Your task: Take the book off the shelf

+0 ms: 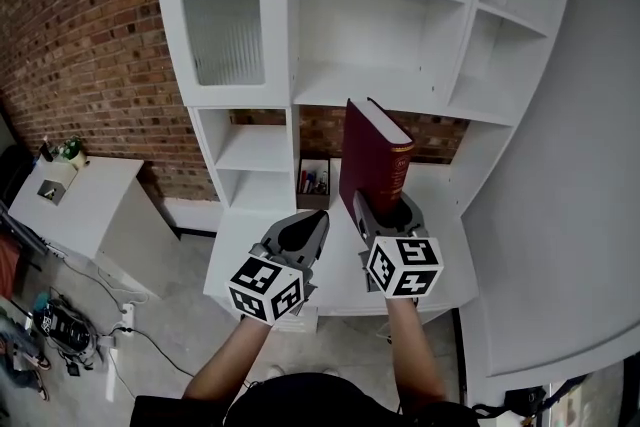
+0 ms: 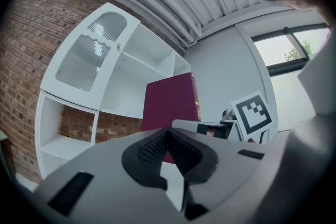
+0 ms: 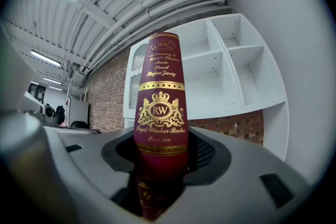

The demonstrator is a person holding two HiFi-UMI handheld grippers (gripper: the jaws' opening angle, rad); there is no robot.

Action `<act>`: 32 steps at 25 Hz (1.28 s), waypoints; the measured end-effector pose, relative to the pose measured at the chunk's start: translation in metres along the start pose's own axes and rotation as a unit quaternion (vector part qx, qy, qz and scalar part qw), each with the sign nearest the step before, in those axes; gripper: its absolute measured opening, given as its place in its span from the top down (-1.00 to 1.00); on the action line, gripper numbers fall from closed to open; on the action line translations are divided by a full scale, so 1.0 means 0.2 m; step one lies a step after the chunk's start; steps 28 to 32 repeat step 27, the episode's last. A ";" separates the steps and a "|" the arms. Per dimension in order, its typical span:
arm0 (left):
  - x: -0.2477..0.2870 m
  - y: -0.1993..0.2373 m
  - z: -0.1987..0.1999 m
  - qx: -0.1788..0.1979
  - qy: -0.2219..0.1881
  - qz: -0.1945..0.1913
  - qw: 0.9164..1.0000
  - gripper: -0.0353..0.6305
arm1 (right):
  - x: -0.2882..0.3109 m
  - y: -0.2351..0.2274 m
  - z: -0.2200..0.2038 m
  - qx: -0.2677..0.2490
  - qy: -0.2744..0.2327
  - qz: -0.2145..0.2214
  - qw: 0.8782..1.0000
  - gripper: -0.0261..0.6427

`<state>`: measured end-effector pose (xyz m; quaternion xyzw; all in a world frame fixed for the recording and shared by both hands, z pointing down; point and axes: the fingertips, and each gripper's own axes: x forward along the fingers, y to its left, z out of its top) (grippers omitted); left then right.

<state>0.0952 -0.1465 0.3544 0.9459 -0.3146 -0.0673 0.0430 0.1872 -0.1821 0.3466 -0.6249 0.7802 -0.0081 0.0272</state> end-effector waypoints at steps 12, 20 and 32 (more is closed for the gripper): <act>-0.16 0.13 0.06 -0.005 -0.006 -0.010 1.000 0.87 | 0.02 0.19 0.00 -0.008 -0.003 -0.011 1.000 0.22; -0.18 0.15 0.08 -0.013 -0.009 -0.022 1.000 0.87 | 0.02 0.22 0.02 -0.013 -0.002 -0.022 1.000 0.22; -0.18 0.17 0.08 -0.017 -0.010 -0.026 0.999 0.87 | 0.04 0.24 0.01 -0.015 0.001 -0.021 1.000 0.22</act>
